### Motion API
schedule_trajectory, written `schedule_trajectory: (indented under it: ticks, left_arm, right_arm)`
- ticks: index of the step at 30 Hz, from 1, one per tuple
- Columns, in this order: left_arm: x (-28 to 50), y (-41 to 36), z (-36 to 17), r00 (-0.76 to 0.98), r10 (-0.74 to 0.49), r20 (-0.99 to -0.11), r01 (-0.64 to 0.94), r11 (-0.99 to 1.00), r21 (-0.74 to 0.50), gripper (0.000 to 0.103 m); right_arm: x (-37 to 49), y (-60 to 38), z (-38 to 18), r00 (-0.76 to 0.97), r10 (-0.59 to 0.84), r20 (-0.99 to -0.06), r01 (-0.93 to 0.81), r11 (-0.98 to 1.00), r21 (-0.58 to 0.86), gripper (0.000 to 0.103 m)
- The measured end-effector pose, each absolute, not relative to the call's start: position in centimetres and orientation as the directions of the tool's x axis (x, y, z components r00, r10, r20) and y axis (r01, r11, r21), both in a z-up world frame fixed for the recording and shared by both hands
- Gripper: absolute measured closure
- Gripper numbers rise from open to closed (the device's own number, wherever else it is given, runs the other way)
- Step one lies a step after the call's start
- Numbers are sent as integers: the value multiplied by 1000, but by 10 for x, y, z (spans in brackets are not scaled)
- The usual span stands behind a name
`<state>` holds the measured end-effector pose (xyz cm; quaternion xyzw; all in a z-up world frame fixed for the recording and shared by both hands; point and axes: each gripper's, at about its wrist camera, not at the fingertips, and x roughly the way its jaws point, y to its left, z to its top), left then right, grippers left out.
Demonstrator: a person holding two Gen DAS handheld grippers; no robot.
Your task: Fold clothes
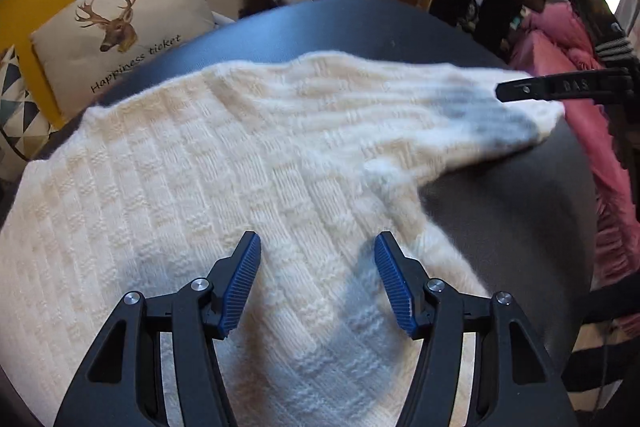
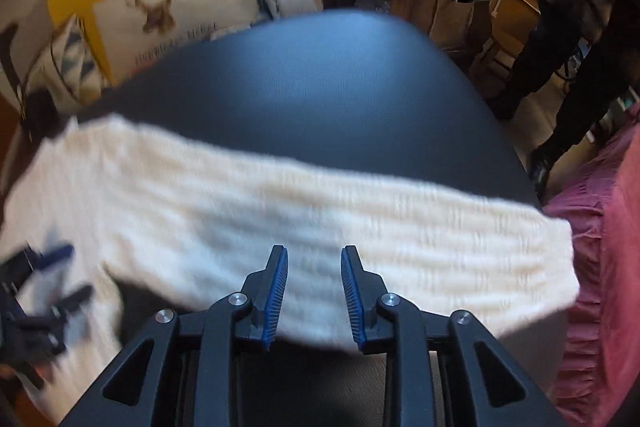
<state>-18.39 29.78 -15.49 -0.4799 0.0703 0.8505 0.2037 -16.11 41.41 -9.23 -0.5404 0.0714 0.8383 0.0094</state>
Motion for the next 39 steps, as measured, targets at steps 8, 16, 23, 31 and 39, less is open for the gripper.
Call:
schedule_trajectory:
  ticks: [8, 16, 23, 31, 39]
  left_arm:
    - [-252, 275, -138, -482, 238, -843, -285, -953, -106, 41]
    - [-292, 270, -129, -503, 250, -827, -293, -950, -109, 41]
    - [-318, 292, -158, -454, 120, -883, -318, -948, 35, 38]
    - [-282, 243, -128, -485, 275, -830, -248, -954, -171, 38]
    - [-218, 183, -124, -475, 306, -825, -174, -952, -252, 38]
  right_arm:
    - [-211, 423, -128, -374, 25, -927, -108, -994, 17, 77]
    - [-166, 483, -113, -380, 103, -919, -243, -970, -8, 77]
    - [-138, 549, -123, -371, 92, -924, -382, -922, 61, 77]
    - [-29, 637, -129, -703, -223, -676, -530, -471, 706, 74]
    - [-1, 656, -168, -741, -217, -635, -578, -274, 769, 71]
